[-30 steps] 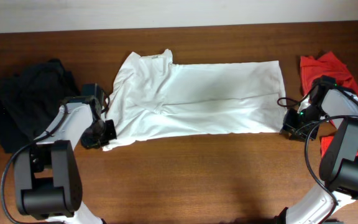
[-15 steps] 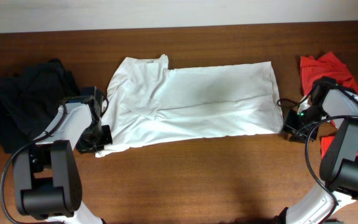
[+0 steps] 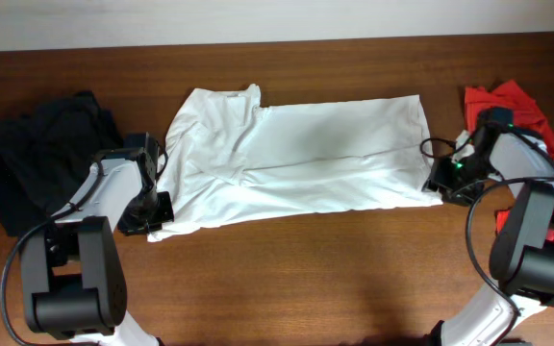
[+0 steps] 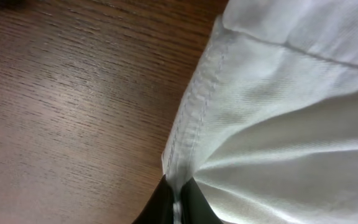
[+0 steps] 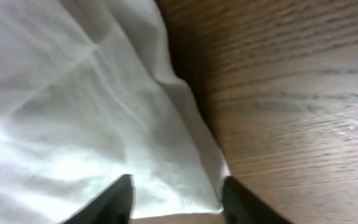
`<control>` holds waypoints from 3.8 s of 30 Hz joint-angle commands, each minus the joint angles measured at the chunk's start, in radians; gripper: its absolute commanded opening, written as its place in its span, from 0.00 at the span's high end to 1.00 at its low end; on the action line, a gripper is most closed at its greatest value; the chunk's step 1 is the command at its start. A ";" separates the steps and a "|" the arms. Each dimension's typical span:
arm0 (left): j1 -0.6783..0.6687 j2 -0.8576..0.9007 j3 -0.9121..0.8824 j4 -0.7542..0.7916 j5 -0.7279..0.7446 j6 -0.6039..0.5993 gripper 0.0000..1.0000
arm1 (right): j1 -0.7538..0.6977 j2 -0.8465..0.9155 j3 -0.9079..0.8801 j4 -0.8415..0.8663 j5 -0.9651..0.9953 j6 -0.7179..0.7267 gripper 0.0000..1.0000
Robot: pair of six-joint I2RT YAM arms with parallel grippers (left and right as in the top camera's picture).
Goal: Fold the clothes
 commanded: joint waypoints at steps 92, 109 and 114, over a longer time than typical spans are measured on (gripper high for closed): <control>0.000 -0.017 -0.007 -0.038 -0.041 -0.040 0.77 | -0.014 0.041 -0.004 -0.063 0.012 0.030 0.96; 0.000 -0.017 -0.007 -0.031 -0.040 -0.040 0.77 | -0.041 0.035 0.222 -0.235 0.012 0.031 0.94; 0.000 -0.017 -0.007 -0.032 -0.041 -0.040 0.77 | -0.041 0.035 0.231 -0.188 0.011 0.031 0.75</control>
